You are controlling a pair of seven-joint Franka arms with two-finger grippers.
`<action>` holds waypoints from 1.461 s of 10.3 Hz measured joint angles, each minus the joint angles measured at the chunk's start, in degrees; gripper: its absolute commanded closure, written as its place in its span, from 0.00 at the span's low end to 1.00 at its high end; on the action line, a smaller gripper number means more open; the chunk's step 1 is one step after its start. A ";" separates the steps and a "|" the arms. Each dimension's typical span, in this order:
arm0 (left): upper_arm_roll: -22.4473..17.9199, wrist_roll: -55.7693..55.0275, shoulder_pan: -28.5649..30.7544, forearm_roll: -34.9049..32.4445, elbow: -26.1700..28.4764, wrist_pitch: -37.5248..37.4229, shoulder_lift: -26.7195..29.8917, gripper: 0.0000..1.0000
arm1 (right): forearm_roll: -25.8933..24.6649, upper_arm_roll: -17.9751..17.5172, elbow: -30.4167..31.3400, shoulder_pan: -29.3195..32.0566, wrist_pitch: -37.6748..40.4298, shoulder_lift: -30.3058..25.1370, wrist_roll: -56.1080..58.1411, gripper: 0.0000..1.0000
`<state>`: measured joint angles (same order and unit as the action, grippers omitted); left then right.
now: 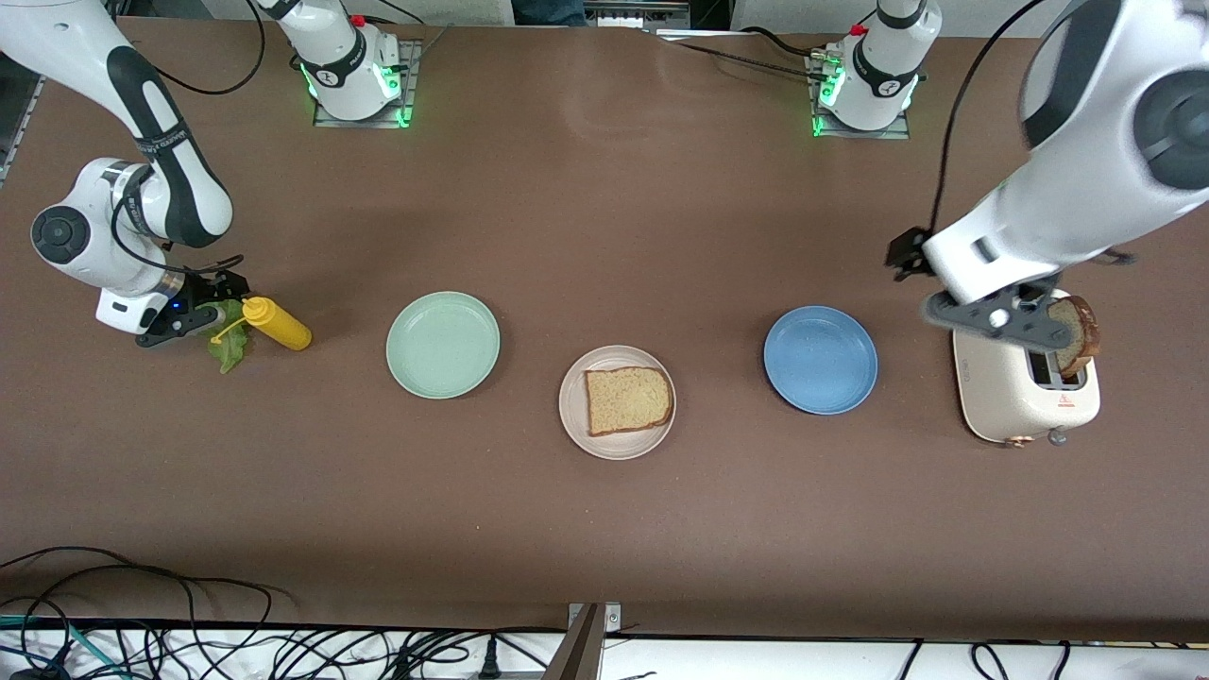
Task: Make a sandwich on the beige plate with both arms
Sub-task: 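Release the bread and raise the left gripper while the right gripper reaches the lettuce, then grasp the lettuce leaf with the right gripper and carry it toward the beige plate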
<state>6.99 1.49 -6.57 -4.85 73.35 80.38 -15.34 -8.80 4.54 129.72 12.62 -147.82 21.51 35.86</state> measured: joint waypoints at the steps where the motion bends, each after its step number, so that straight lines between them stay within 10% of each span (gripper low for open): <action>1: 0.01 0.13 1.79 0.00 0.12 -0.26 1.32 0.00 | 0.00 -0.01 0.00 0.01 -0.02 0.00 0.01 0.83; 4: 0.01 4.57 5.21 0.02 0.76 -0.32 1.68 0.00 | 0.00 -0.01 0.00 0.02 -0.06 0.01 0.01 1.00; 10: 0.17 5.71 8.14 0.44 1.33 -0.31 1.66 0.00 | 0.01 0.01 -1.87 0.04 -0.62 -2.15 0.01 1.00; 15: 0.40 5.71 8.14 0.44 1.34 -0.31 1.66 0.00 | 0.01 -0.40 -16.68 0.01 11.44 -5.22 0.72 1.00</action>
<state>7.38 7.20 1.57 -4.41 74.70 80.07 -13.68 -8.80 4.15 113.04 12.63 -136.38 16.30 36.58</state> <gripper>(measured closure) 0.000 0.960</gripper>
